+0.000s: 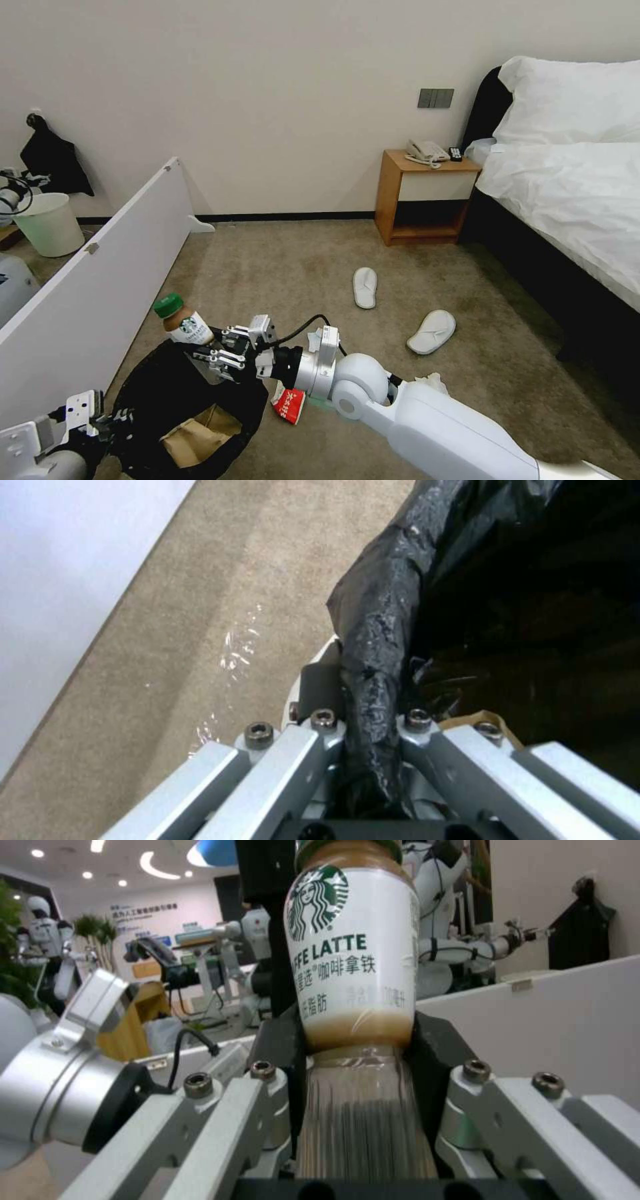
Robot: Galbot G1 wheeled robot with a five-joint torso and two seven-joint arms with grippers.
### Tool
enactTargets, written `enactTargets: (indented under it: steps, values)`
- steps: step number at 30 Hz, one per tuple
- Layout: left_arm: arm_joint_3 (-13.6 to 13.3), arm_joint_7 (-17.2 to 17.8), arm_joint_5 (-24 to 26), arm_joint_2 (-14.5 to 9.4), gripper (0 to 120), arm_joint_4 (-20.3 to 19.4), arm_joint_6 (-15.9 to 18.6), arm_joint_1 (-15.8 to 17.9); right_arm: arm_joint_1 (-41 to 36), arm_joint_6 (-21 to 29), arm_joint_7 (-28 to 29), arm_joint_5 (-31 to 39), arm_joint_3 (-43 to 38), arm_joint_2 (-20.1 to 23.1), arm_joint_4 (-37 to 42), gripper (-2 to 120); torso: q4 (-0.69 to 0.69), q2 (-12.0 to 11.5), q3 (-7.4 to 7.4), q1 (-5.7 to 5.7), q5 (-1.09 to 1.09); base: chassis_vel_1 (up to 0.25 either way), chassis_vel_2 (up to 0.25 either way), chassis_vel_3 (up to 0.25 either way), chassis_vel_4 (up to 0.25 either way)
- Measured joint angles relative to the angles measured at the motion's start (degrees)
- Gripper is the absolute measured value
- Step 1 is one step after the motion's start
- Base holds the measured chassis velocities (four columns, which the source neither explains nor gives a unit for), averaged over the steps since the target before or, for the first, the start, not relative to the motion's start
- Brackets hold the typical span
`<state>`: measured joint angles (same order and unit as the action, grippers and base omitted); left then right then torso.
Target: Pick up the trash bin, then pick up the garbage from the floor and place it into the trash bin.
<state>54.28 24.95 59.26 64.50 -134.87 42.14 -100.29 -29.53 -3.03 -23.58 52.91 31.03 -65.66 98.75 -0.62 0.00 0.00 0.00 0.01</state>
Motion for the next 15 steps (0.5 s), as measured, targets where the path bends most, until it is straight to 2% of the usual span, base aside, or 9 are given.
enactTargets:
  steps: [7,9,13,15]
  values:
    - [-0.07,0.20,0.83,-0.10,2,-0.27,0.00,-0.05,-0.51,-0.02,-0.48,-1.15,0.25,-0.20,-0.94,31,-0.01,0.00,0.00,0.00,0.00,0.000,0.000,0.000,0.000]
    - [-0.16,0.47,1.84,-0.09,2,-0.53,0.00,-0.25,-0.59,-0.15,-0.56,-1.95,0.62,-0.38,-1.30,44,0.00,0.00,0.00,0.00,0.00,0.000,0.000,0.000,0.000]
    - [-0.23,0.63,2.48,-0.07,2,-0.71,0.00,-0.32,-0.59,-0.25,-0.57,-2.73,0.83,-0.49,-1.62,53,0.00,0.00,0.00,0.00,-0.01,0.000,0.000,0.000,0.000]
    - [-0.27,1.01,3.62,-0.04,2,-0.84,0.00,-0.32,-0.72,-0.30,-0.57,-3.29,1.00,-0.50,-1.75,64,0.00,0.00,0.00,0.00,-0.01,0.000,0.000,0.000,0.000]
